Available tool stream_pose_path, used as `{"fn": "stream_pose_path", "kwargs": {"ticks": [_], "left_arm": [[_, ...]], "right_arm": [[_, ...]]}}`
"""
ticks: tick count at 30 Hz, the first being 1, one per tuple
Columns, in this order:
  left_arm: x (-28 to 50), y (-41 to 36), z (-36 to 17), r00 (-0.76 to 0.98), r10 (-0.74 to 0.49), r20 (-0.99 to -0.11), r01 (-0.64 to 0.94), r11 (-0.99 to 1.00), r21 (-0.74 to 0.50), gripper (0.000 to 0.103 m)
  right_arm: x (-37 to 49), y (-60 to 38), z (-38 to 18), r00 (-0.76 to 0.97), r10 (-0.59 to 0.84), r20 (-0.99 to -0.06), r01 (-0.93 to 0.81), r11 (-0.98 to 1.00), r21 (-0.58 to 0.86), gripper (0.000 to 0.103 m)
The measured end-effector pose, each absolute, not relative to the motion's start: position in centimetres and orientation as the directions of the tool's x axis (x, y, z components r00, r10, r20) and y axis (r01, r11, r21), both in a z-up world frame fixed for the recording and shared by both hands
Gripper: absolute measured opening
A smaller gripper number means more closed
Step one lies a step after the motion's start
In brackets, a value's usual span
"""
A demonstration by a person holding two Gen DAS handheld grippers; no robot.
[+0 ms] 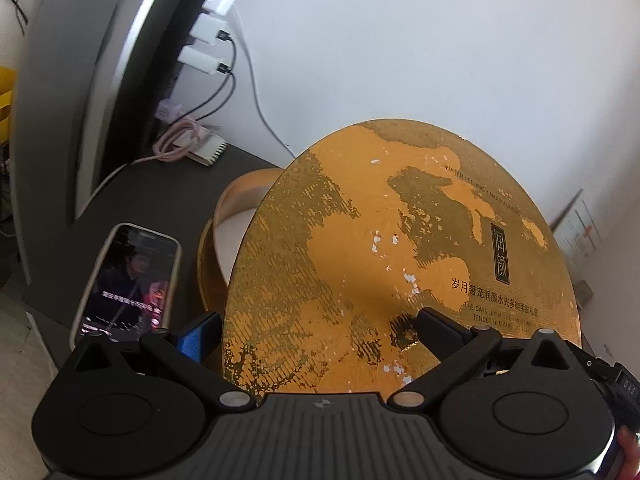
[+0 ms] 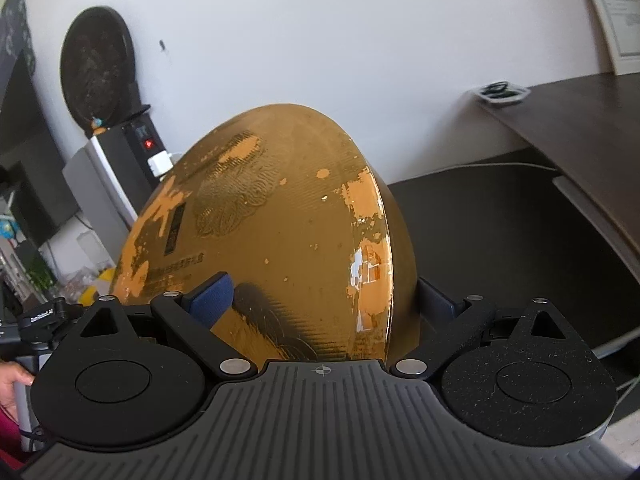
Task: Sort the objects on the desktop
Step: 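Lift the gold lid with both tools and carry it over the box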
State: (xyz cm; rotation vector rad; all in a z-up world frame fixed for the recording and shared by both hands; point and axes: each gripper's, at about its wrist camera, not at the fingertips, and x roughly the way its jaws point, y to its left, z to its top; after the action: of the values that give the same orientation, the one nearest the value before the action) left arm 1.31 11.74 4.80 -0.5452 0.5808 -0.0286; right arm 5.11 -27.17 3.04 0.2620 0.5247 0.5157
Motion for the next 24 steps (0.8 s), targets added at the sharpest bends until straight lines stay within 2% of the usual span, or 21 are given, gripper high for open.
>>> {"fn": "stream_pose_path", "kwargs": {"ticks": [18, 24], "left_arm": [[7.4, 13.8, 5.5, 0.839, -0.111, -0.532, -0.151, 0.893, -0.425, 0.103], [9.3, 13.3, 5.3, 0.816, -0.100, -0.569, -0.160, 0.908, -0.388, 0.102]], "right_arm": [[12.0, -24.5, 3.0, 0.719, 0.561, -0.410, -0.398, 0.816, 0.419, 0.097], [15.0, -24.4, 2.6, 0.708, 0.566, -0.421, -0.368, 0.806, 0.464, 0.097]]}}
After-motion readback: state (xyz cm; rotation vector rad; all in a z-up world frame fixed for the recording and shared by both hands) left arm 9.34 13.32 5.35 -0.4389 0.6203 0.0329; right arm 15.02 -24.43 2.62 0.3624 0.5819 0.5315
